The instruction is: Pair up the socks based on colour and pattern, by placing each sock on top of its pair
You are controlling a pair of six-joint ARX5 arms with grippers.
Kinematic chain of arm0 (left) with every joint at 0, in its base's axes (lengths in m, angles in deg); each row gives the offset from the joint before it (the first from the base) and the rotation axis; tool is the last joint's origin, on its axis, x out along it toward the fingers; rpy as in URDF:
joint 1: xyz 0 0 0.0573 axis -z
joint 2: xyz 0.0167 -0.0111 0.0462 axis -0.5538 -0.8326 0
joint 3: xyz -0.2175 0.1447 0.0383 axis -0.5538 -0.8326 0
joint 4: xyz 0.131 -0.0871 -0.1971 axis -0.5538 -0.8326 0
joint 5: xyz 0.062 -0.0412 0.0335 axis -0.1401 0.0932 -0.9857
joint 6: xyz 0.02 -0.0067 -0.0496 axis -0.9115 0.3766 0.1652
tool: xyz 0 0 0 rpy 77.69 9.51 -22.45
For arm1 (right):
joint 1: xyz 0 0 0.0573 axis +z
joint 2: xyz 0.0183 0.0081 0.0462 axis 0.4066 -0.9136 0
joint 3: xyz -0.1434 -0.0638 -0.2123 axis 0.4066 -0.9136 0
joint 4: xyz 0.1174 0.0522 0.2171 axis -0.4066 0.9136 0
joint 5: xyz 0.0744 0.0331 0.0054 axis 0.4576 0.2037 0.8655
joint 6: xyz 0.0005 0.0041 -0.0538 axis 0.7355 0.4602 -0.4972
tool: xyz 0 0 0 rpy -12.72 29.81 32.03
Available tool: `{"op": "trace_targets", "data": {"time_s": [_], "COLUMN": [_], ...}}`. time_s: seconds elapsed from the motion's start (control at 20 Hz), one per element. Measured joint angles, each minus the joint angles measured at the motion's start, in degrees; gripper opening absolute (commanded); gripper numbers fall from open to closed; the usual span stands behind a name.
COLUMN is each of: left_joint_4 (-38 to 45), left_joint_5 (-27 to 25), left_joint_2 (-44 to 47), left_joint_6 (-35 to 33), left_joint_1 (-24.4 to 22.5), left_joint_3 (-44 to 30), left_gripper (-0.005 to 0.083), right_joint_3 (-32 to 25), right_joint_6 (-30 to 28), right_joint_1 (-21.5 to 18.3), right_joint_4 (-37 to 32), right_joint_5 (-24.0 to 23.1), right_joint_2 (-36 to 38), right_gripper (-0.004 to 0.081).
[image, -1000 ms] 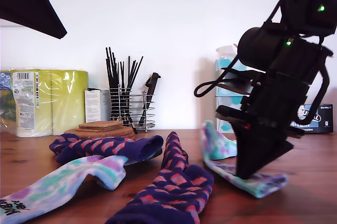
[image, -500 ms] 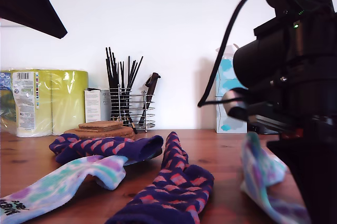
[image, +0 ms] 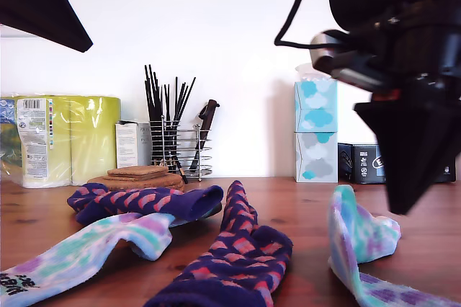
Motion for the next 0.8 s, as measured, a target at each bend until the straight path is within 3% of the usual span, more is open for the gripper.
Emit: {"op": "trace_targets", "data": {"time_s": [0.5,0.8], "left_joint_4": [0.0,0.0], "left_joint_5": [0.0,0.0], "left_joint_2": [0.0,0.0], "left_joint_6": [0.0,0.02], "left_joint_1": [0.0,0.0], "left_joint_3": [0.0,0.0], "left_gripper": [-0.002,-0.002], "right_joint_3": [0.0,0.0], "right_joint_6": [-0.11,2.99], "right_joint_1": [-1.9,2.14], "right_joint_4": [-21.27,-29.94], "right_joint_5": [-1.75,-1.86], "right_joint_2": [-9.68,-14.47], "right_gripper": [-0.0013,-0.0013]}}
